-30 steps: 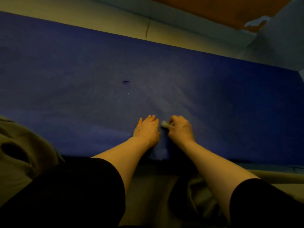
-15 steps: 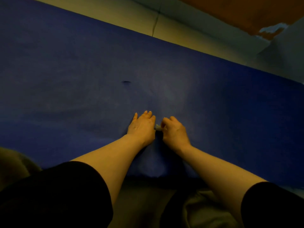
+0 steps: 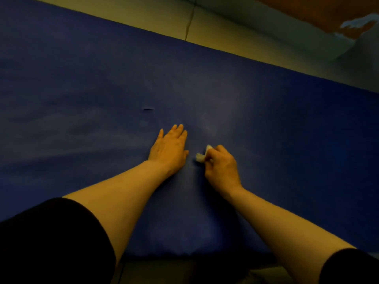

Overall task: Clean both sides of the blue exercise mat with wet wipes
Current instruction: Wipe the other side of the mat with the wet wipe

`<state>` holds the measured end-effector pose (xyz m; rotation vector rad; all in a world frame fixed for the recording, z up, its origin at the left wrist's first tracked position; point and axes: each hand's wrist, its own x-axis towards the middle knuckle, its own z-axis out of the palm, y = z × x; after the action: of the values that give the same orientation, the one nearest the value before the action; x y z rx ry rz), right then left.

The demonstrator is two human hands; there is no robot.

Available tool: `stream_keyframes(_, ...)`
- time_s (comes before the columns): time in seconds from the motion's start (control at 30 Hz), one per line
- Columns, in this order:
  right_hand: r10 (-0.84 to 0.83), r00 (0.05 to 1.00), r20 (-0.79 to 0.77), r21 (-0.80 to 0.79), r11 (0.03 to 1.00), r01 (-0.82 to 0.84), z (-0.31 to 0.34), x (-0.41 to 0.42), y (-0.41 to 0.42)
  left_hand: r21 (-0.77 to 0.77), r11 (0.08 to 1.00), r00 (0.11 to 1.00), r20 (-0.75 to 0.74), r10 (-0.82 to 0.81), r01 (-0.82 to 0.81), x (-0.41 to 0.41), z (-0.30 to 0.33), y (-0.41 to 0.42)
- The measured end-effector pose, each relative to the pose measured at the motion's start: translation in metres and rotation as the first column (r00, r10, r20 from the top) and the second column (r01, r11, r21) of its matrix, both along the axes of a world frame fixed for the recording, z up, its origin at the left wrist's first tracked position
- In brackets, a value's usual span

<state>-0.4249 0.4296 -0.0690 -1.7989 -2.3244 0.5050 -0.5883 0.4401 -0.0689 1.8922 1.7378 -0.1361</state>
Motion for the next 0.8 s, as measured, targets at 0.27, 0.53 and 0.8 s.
stream_keyframes(0.27,-0.259,0.965,-0.037,0.171,0.950,0.261,-0.008,0.015,0.011,0.118,0.993,0.995,-0.095,0.015,-0.004,0.006,-0.028,-0.016)
stream_keyframes(0.53,-0.094,0.988,-0.119,0.104,0.989,0.107,-0.017,0.011,0.026,0.213,0.977,0.993,-0.111,0.050,-0.026,0.009,-0.039,-0.021)
stream_keyframes(0.8,-0.074,0.975,-0.211,0.222,0.967,0.122,-0.026,-0.017,0.021,0.315,0.948,0.993,-0.084,0.082,-0.052,0.011,-0.049,-0.025)
